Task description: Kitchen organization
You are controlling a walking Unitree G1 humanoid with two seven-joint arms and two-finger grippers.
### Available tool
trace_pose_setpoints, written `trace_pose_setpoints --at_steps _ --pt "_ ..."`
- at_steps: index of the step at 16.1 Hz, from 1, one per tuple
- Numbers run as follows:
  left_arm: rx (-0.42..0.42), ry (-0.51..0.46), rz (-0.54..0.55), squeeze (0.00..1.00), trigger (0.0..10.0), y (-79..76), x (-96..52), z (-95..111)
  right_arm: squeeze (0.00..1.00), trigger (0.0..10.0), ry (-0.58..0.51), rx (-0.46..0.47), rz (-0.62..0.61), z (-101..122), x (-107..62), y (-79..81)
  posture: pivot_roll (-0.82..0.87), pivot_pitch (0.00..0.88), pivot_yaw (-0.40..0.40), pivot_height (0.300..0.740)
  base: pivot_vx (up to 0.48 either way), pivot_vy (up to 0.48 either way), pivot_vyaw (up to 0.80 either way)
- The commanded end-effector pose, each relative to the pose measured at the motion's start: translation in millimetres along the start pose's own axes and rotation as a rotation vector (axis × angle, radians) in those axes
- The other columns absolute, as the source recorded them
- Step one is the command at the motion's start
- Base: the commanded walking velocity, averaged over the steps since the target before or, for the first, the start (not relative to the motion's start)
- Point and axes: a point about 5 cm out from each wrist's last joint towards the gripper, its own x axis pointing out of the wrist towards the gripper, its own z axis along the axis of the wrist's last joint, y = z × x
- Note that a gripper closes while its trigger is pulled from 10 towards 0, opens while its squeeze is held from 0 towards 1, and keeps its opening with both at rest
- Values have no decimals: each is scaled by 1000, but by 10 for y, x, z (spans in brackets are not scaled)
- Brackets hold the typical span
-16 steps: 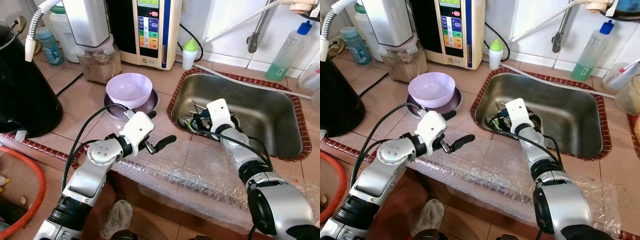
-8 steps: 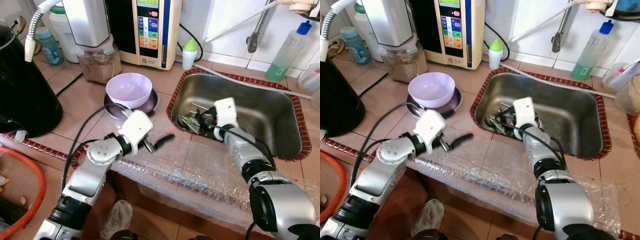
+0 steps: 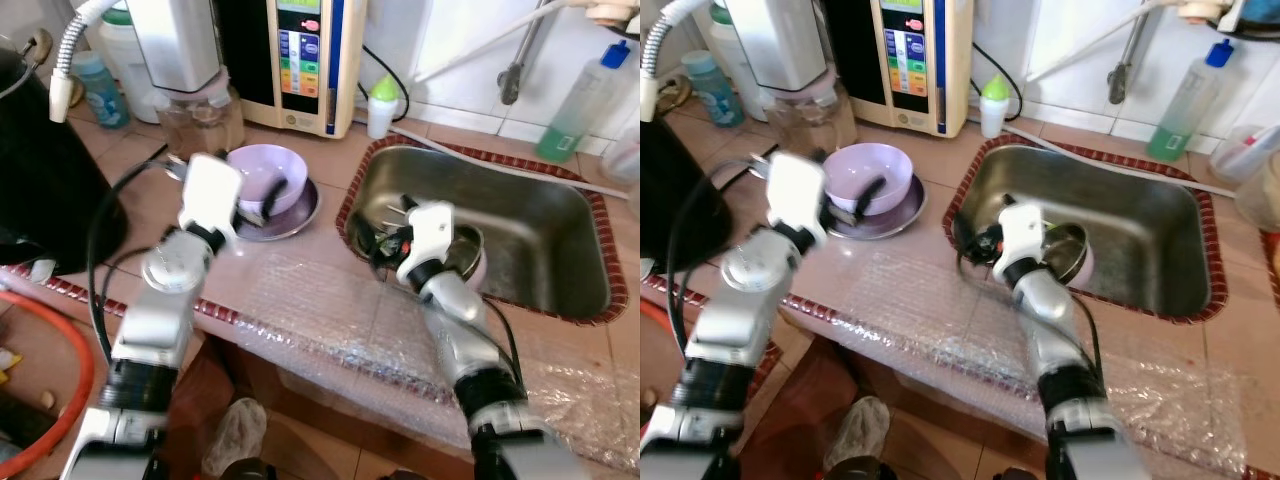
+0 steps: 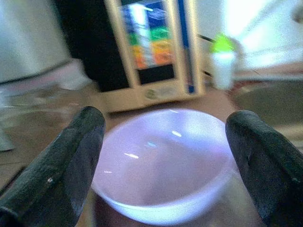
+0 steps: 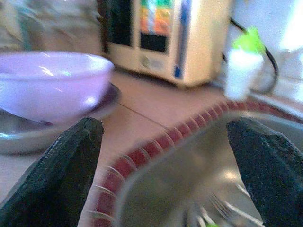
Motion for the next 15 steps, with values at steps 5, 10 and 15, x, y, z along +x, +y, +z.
trace_pose_setpoints --at_steps 5,10,15 --pt "-84 55 138 1000 10000 284 152 -4 118 10000 -43 21 55 110 -174 221 2 82 66 740 0 0 0" --pt "-138 186 262 1000 10000 499 291 -115 0 10000 -17 36 81 160 -311 353 -22 97 76 740 0 0 0" --pt "-235 301 194 0 0 400 335 -284 0 10000 21 35 102 194 -344 420 -20 114 67 740 0 0 0"
